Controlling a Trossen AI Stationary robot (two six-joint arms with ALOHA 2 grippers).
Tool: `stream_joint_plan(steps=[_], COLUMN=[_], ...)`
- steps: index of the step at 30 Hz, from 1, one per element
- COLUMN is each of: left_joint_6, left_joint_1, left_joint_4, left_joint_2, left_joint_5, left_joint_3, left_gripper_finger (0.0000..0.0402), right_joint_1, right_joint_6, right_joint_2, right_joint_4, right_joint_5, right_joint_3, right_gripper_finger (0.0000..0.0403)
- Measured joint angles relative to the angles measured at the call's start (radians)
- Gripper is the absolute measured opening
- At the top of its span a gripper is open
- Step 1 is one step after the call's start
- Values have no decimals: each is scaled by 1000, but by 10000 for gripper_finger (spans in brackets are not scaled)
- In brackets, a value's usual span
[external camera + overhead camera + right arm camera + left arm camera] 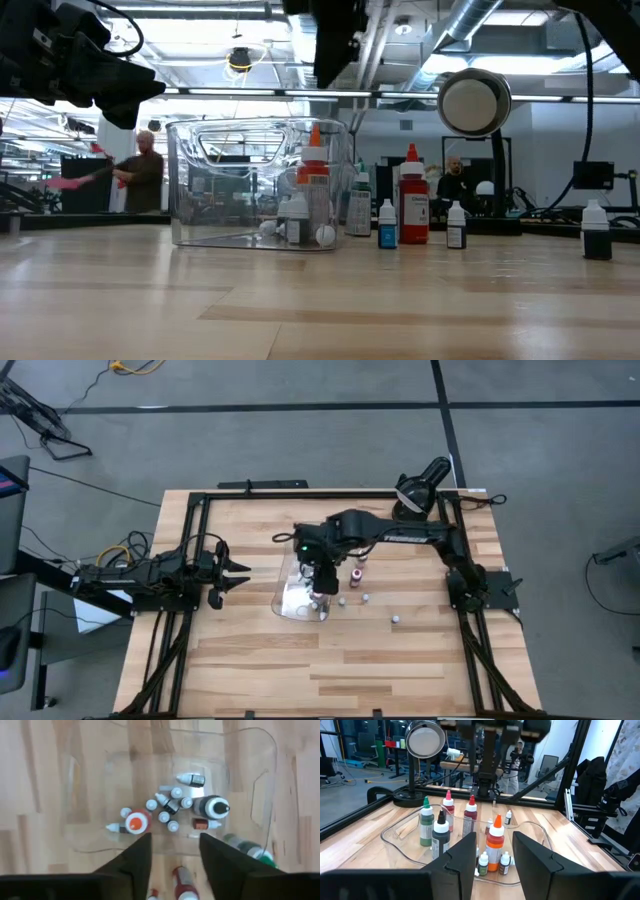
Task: Pick & Place food coloring
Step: Put the dark blue food coloring bottle into the transparent bin
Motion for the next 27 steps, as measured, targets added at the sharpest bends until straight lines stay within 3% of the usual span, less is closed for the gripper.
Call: stream_joint_plan(steps=[8,10,27], left_joint_6=[0,0,0], left_joint_1=[0,0,0], left_joint_4=[0,0,0], left_joint_2=[0,0,0], left_joint_5=[0,0,0], left_joint_3=[0,0,0], left_gripper_finger=[118,118,118], right_joint_1=[-26,-20,27], right_joint_6=[68,68,52], right_joint_2=[-53,-71,-122], right_joint_4=[-129,-160,-181], right_joint_5=[3,2,2], right_joint_3=[-1,-1,-1], right_gripper_finger=[23,7,56])
